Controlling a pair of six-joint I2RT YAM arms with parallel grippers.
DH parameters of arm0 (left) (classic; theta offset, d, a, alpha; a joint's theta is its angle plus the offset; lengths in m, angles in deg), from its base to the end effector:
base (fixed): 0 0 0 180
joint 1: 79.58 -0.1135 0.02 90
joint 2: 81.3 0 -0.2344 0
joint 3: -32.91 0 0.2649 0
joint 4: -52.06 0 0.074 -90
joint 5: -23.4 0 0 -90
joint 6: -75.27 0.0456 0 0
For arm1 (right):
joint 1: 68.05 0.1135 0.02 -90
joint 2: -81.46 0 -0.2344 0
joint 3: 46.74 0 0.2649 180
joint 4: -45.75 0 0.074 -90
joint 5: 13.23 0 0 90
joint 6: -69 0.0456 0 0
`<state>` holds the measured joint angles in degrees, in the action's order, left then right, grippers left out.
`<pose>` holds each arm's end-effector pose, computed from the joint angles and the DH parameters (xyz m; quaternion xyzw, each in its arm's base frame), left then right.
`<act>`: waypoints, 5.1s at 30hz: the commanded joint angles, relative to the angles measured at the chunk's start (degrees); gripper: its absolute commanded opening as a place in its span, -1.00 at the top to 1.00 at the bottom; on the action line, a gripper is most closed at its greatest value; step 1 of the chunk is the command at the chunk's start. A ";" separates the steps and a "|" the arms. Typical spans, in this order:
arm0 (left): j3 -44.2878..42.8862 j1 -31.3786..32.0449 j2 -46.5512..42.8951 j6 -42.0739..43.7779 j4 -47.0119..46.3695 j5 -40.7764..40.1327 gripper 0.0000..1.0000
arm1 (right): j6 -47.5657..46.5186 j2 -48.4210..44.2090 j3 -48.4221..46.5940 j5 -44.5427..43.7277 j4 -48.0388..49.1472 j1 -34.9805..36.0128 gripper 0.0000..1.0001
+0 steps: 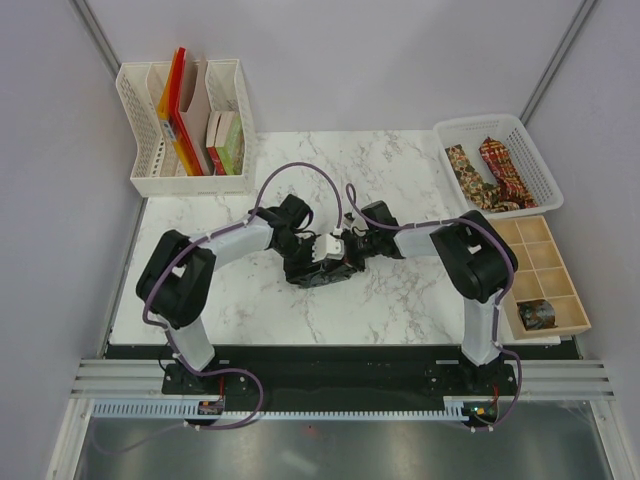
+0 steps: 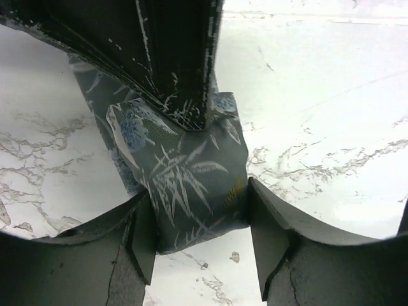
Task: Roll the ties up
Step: Roll the tie at the center of the board.
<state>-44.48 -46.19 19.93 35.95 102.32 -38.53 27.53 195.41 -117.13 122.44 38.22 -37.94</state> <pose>0.2714 -0.2046 0.1265 0.6683 0.6912 -0.2173 0.1688 0.3068 0.2156 0.0628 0.0115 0.8785 0.4776 0.0056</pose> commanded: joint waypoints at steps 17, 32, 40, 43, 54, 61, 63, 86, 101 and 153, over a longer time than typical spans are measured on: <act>5.49 -0.69 -6.31 3.47 -6.14 4.98 -0.50 | -7.58 9.71 -4.14 -13.51 -12.86 -1.90 1.00; 1.72 -0.25 4.06 -1.28 -12.48 -2.41 -0.48 | -4.59 6.72 -1.24 -11.84 -10.31 -0.66 1.00; -1.71 -0.08 6.35 7.67 0.79 4.35 0.03 | -1.69 0.59 0.87 -8.76 -6.27 0.13 1.00; -0.57 0.10 5.82 10.31 3.08 4.71 0.06 | -0.99 -2.50 1.14 -7.44 -4.52 0.13 1.00; 0.49 0.01 5.47 11.64 3.70 5.15 0.08 | -1.77 -1.03 -1.24 -8.49 -5.47 -1.10 1.00; 1.19 -0.42 2.49 10.24 3.79 6.02 -0.30 | -4.06 5.22 0.17 -11.74 -8.11 -1.46 1.00; 1.63 -0.86 0.29 9.62 3.70 6.99 -0.43 | -4.85 6.80 -0.36 -12.27 -9.25 -1.54 1.00; 9.89 -2.80 -7.54 5.05 -13.88 7.17 -0.66 | -6.34 9.09 -1.85 -13.15 -11.71 -1.72 1.00; 1.99 3.00 -2.28 -4.52 -12.82 3.31 -0.20 | -5.65 8.83 -2.56 -12.28 -11.63 -0.05 1.00; -4.08 5.29 8.82 -6.90 -0.34 -0.57 -0.01 | -5.72 1.45 0.17 -0.84 -5.47 -3.65 0.96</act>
<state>-50.75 -41.93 26.68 28.41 98.32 -38.05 28.34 193.18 -115.27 127.84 39.40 -42.58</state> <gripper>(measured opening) 0.480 0.101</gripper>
